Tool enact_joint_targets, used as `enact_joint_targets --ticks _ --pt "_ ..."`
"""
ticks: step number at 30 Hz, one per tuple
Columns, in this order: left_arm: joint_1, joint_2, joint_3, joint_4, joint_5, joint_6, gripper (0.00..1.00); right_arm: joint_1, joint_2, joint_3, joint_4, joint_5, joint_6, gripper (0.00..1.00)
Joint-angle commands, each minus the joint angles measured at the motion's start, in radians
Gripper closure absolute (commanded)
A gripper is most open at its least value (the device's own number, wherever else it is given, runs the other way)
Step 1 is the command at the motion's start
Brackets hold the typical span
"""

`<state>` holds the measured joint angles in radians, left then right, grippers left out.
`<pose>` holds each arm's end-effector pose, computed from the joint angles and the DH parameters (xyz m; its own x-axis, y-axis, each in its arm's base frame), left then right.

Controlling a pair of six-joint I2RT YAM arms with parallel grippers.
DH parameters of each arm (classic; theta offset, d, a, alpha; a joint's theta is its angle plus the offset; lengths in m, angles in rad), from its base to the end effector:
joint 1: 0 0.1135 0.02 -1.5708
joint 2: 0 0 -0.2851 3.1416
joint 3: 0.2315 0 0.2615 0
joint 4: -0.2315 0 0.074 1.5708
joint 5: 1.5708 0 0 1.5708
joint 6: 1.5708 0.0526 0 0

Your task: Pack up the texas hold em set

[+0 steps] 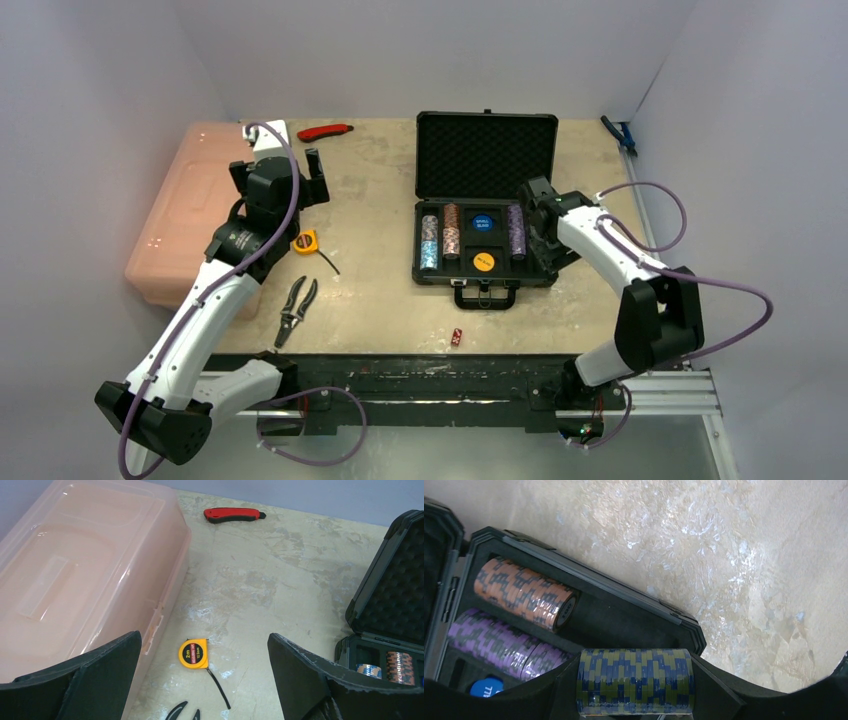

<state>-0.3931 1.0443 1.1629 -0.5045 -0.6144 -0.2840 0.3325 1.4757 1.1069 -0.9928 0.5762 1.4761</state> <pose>0.2248 -0.0604 0.4057 -0.2832 -0.1304 -0.9501 -0.2705 0.9613 -0.0513 0.2707 0.0632 0.2460 -0.2534 0.7956 -0.5502 0.9047 0.3963 0.1564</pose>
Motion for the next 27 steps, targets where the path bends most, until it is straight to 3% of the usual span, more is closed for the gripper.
enact_joint_targets --ticks 1,5,14,21,27 --pt "0.005 -0.018 0.024 0.01 -0.004 0.019 0.02 -0.027 0.015 0.031 0.033 -0.025 0.068 0.97" --pt "0.005 -0.018 0.025 0.012 -0.005 0.023 0.02 -0.041 0.014 0.011 0.068 -0.038 0.093 0.92" --pt "0.005 -0.026 0.024 0.015 -0.008 0.026 0.02 -0.058 0.022 -0.007 0.084 -0.039 0.154 0.66" --pt "0.005 -0.027 0.024 0.015 -0.008 0.028 0.02 -0.063 0.043 -0.021 0.095 -0.05 0.162 0.58" --pt "0.005 -0.029 0.025 0.016 -0.01 0.029 0.02 -0.065 0.063 -0.012 0.093 -0.056 0.15 0.39"
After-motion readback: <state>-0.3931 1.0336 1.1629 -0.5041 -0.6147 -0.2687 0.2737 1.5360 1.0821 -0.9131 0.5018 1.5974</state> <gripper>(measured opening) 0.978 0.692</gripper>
